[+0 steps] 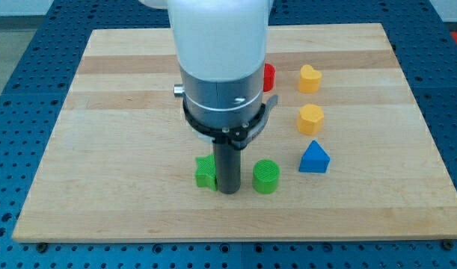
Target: Keep the green blocks horizontally at the left side of the blue cube
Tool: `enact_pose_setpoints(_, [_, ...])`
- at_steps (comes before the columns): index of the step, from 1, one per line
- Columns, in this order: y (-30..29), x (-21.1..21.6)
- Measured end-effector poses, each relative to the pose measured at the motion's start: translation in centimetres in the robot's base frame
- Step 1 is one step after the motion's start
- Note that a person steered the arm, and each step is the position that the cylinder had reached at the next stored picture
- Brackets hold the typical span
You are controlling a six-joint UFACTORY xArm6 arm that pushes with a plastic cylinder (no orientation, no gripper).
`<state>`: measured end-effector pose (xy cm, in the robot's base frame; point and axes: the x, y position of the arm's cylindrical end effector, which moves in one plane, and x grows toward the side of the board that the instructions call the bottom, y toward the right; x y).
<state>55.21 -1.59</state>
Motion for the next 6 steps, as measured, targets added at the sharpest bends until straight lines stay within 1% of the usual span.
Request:
enact_pose_setpoints(2, [-1.1, 5.6])
enact_pose_setpoints(3, [-5.6, 5.4])
enact_pose_setpoints(4, [-8.4, 1.6])
enact_pose_setpoints(6, [-8.1, 1.6])
